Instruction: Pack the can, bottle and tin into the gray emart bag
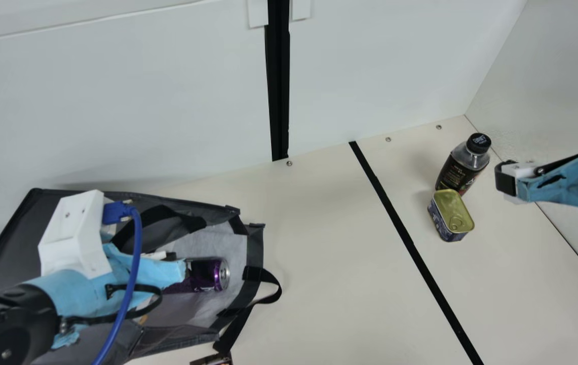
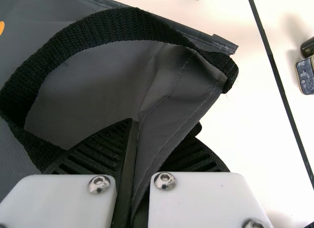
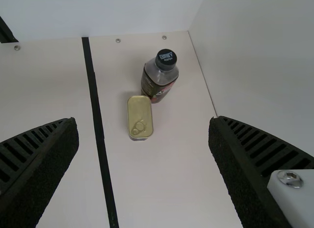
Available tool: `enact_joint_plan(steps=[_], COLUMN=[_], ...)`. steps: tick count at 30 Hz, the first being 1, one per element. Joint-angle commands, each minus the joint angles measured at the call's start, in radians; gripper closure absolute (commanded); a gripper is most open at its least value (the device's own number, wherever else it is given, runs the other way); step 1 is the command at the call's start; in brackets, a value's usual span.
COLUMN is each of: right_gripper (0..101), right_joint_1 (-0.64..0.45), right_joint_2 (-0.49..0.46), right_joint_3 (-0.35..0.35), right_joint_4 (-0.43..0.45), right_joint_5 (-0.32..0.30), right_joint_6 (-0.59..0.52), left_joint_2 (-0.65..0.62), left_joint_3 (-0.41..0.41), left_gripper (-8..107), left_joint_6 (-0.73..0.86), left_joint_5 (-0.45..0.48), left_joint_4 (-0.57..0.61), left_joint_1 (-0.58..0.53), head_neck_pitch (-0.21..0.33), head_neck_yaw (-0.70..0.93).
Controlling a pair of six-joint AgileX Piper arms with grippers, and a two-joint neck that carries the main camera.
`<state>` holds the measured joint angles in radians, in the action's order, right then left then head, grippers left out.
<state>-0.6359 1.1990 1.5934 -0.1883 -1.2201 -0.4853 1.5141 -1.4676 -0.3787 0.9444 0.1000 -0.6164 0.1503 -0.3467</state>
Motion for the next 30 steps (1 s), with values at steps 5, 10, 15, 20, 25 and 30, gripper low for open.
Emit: enact_joint_plan(steps=[5,10,15,20,25,30], right_gripper=[11,11,11,11,11,11], right_joint_1=[-0.018,-0.026,-0.032,-0.035,-0.037,-0.035], right_joint_2=[0.050,0.092,0.134,0.172,0.210,0.247], right_joint_3=[0.034,0.063,0.093,0.118,0.140,0.161], right_joint_4=[-0.018,-0.024,-0.029,-0.032,-0.034,-0.035], right_joint_5=[0.000,0.000,0.000,0.000,0.000,0.000], right_joint_6=[-0.032,-0.048,-0.062,-0.072,-0.083,-0.092], left_joint_2=[0.000,0.000,0.000,0.000,0.000,0.000], left_joint_3=[0.000,0.000,0.000,0.000,0.000,0.000], left_gripper=[89,89,89,89,89,89], left_joint_6=[0.000,0.000,0.000,0.000,0.000,0.000], left_joint_5=[0.000,0.000,0.000,0.000,0.000,0.000], left_joint_4=[0.000,0.000,0.000,0.000,0.000,0.000], left_joint_1=[0.000,0.000,0.000,0.000,0.000,0.000], head_neck_pitch=[0.024,0.024,0.024,0.024,0.024,0.024], head_neck_yaw=[-0.002,-0.002,-0.002,-0.002,-0.002,-0.002])
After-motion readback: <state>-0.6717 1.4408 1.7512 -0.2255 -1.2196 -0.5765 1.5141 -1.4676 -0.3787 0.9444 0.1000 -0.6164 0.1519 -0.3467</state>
